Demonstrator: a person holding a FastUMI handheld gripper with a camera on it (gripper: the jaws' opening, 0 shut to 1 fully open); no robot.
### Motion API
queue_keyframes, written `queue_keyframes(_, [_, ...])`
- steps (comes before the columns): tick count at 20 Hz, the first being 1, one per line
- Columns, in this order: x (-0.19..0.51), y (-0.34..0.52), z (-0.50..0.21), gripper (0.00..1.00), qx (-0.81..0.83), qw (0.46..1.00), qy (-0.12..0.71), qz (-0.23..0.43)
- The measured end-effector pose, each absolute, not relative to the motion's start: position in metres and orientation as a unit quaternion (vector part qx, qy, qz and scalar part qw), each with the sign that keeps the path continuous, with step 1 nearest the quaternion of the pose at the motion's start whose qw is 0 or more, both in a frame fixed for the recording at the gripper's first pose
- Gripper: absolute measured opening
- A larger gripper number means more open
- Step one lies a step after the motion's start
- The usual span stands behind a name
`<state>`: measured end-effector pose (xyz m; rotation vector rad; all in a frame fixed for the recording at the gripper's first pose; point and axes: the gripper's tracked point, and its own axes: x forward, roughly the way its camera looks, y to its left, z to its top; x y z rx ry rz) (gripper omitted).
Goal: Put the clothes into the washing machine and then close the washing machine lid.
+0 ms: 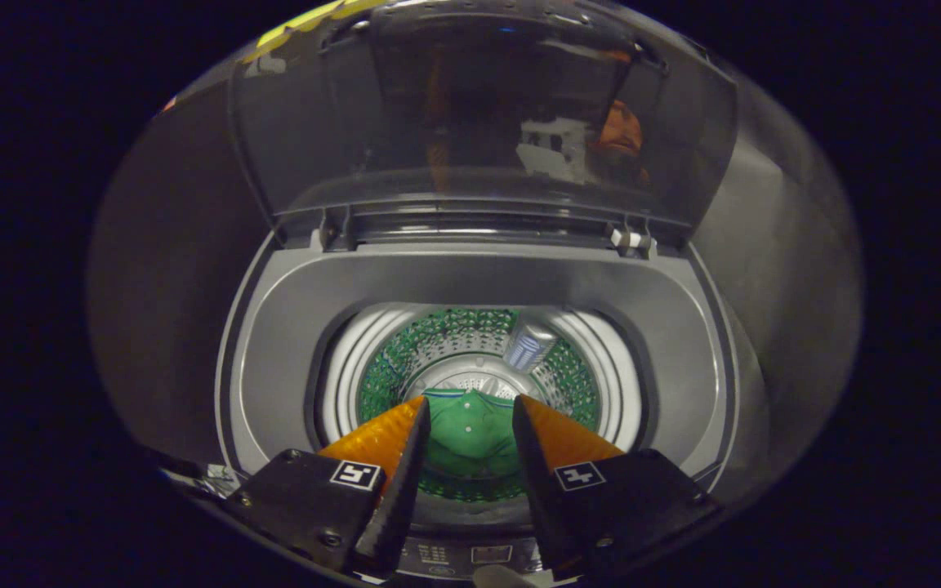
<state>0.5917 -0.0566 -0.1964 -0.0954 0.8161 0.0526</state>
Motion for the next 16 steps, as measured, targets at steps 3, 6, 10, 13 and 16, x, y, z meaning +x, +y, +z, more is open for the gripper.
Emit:
queue_keyframes(3, [0.588, -0.054, -0.181, 0.63, -0.066, 0.924, 0.376, 0.038])
queue_keyframes(6, [0.586, -0.052, -0.162, 0.64, -0.062, 0.93, 0.359, 0.042])
queue_keyframes(10, [0.591, -0.054, -0.124, 0.64, -0.049, 0.942, 0.327, 0.047])
queue_keyframes(13, [0.596, -0.058, -0.083, 0.64, -0.037, 0.953, 0.296, 0.053])
queue_keyframes(16, [0.603, -0.061, -0.039, 0.64, -0.04, 0.965, 0.253, 0.056])
